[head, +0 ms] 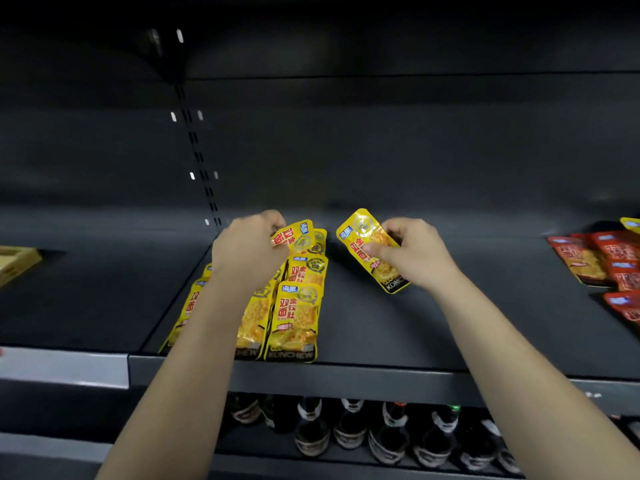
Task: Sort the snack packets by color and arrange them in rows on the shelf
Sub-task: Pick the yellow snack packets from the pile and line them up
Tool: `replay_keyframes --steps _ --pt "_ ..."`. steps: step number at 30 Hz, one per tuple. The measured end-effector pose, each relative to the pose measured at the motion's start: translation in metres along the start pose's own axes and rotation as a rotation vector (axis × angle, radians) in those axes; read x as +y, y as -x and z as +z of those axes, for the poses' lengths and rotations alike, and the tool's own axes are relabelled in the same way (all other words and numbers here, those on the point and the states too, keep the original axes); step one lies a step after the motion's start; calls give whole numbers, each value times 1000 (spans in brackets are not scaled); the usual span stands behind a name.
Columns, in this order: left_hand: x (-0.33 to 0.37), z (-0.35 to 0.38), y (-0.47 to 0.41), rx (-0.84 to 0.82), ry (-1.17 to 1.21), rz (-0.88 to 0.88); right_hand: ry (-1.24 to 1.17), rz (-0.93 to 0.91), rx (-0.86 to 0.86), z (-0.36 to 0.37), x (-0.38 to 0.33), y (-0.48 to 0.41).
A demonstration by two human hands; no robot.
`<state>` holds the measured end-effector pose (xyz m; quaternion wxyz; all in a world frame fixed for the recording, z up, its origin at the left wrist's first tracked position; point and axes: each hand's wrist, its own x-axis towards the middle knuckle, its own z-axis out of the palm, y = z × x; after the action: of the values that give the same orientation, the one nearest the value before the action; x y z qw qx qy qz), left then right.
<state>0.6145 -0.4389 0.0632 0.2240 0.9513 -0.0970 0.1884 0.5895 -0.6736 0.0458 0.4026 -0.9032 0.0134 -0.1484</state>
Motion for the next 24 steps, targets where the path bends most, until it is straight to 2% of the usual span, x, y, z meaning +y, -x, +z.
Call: replay_keyframes --steps 10,20,24 --pt "-9 8 -34 -45 68 75 53 71 44 18 -11 -9" --pt "-16 23 -48 -10 -3 146 -262 262 76 39 2 -48" --pt "-19 23 -47 23 18 140 -201 323 51 54 7 -69"
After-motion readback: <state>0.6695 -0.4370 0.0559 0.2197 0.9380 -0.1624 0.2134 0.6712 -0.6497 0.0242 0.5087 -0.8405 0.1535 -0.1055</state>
